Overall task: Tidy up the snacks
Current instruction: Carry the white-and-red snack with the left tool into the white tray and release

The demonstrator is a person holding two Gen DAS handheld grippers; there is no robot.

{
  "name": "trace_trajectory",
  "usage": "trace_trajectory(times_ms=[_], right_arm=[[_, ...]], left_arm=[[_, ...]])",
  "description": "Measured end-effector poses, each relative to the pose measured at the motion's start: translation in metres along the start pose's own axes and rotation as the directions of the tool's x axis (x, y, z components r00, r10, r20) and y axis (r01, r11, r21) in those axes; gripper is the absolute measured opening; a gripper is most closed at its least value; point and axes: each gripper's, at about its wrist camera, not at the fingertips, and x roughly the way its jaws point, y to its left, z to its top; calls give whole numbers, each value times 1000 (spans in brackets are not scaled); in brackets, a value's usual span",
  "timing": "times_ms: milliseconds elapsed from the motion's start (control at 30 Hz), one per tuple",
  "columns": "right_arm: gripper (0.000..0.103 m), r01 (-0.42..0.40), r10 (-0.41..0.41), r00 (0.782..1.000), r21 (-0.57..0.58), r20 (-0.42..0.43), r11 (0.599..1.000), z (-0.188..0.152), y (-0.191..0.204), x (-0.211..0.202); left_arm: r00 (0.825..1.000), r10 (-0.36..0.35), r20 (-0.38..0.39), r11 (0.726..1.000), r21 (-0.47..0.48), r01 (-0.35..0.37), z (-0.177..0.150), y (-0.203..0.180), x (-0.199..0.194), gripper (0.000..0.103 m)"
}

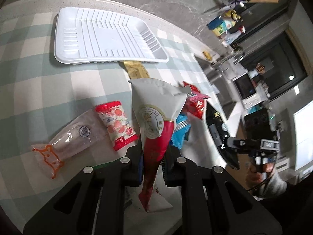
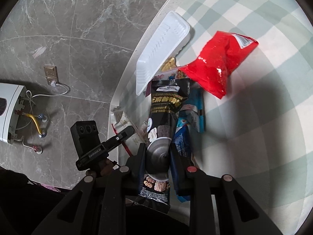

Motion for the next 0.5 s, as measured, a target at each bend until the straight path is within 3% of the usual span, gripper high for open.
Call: trace_trajectory(times_ms=[500], right_arm=[[27, -129, 128, 991, 8, 30, 992, 22, 23, -3]], left_arm=[[981, -168, 95, 980, -93, 177, 32, 7, -31, 12]])
